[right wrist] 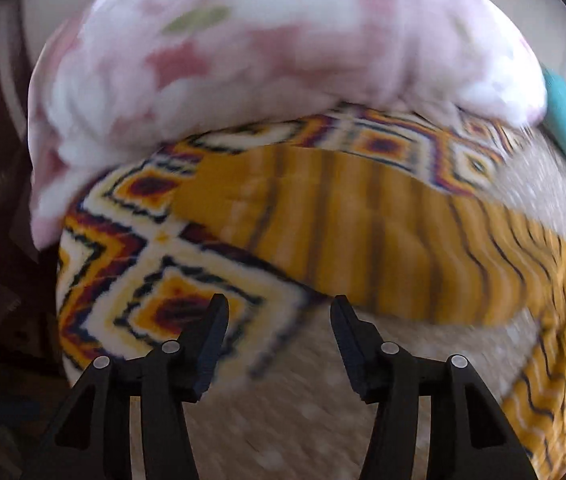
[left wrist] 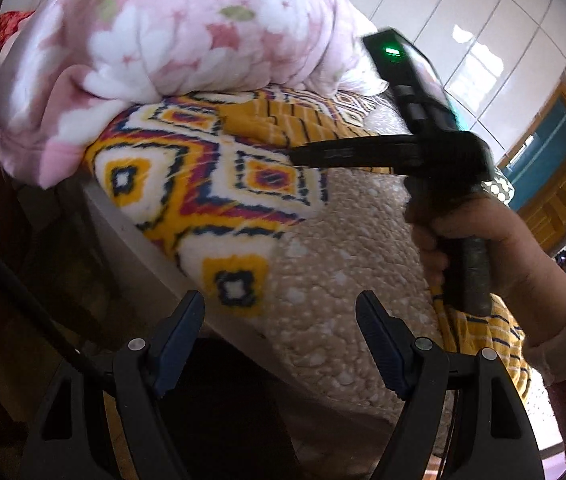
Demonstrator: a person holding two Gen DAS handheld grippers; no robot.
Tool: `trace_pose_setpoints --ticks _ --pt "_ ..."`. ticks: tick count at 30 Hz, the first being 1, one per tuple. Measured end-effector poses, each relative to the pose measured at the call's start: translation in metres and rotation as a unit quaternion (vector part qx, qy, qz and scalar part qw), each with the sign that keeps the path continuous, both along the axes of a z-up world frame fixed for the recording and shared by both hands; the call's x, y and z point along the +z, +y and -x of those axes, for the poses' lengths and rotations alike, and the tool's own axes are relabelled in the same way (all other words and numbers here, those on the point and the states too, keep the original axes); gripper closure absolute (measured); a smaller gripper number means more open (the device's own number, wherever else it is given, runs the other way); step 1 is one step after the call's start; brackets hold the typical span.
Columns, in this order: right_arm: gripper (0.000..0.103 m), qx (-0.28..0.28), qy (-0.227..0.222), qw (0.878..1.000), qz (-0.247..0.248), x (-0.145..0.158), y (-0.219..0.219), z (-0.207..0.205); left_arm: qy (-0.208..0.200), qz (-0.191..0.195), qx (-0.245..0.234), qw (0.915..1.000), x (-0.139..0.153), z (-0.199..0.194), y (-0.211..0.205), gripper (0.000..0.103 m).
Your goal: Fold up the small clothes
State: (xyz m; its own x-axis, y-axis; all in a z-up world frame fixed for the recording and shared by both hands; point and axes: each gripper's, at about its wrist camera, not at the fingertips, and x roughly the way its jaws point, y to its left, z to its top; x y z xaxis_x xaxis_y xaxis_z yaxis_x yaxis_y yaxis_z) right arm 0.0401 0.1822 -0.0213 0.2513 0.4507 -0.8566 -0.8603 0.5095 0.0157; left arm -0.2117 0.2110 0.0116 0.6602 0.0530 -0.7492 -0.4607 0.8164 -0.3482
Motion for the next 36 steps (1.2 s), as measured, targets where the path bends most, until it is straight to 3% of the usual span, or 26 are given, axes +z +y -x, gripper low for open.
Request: trace_pose_setpoints --ticks 7,11,12,14,19,22,25,26,29,30,31,33,35,36 --pt "0.046 0.027 -0.076 0.996 0.047 -0.019 0.052 0.013 0.003 -0.001 0.007 1.0000 -0.004 -0.004 0.004 0.026" --pt "0.046 0.040 -0.106 0.992 0.061 -0.025 0.074 0.011 0.007 0.017 0.009 0.9998 -0.009 -0.009 0.005 0.026" --pt "0.051 0.041 -0.104 0.992 0.060 -0.025 0.077 0.010 0.009 0.020 0.009 0.9997 -0.010 -0.011 0.005 0.026" --pt "0.094 0.034 -0.067 0.996 0.049 -0.023 0.078 0.003 0.011 0.021 0.008 0.9997 -0.010 -0.012 0.005 0.026" --pt "0.096 -0.030 -0.032 0.999 -0.026 0.013 0.041 -0.028 0.009 0.020 0.005 0.9998 -0.003 -0.015 0.003 0.026" --pt "0.096 -0.110 -0.009 0.989 -0.095 0.052 -0.020 -0.063 0.007 0.015 0.001 0.9999 0.002 -0.016 -0.002 0.026" --pt "0.096 -0.204 0.013 0.967 -0.155 0.079 -0.109 -0.099 0.003 0.011 -0.011 0.9999 0.007 -0.021 -0.011 0.026" --pt "0.096 -0.246 0.017 0.954 -0.173 0.084 -0.154 -0.113 0.001 0.009 -0.017 0.9998 0.008 -0.022 -0.015 0.026" --pt "0.096 -0.328 0.012 0.926 -0.188 0.085 -0.251 -0.131 -0.001 0.003 -0.035 0.9994 0.011 -0.028 -0.028 0.026" --pt "0.096 -0.356 0.011 0.916 -0.187 0.082 -0.281 -0.137 0.001 0.001 -0.041 0.9991 0.011 -0.029 -0.032 0.026" --pt "0.096 -0.400 0.016 0.897 -0.187 0.072 -0.326 -0.143 0.002 -0.001 -0.047 0.9989 0.010 -0.031 -0.036 0.026" --pt "0.096 -0.455 0.021 0.872 -0.180 0.055 -0.380 -0.151 0.005 -0.004 -0.057 0.9983 0.011 -0.036 -0.046 0.026" --pt "0.096 -0.519 0.035 0.839 -0.161 0.026 -0.440 -0.156 0.009 -0.006 -0.067 0.9977 0.011 -0.042 -0.056 0.026" --pt "0.096 -0.533 0.044 0.830 -0.160 0.017 -0.457 -0.156 0.011 -0.007 -0.073 0.9972 0.011 -0.045 -0.060 0.026"
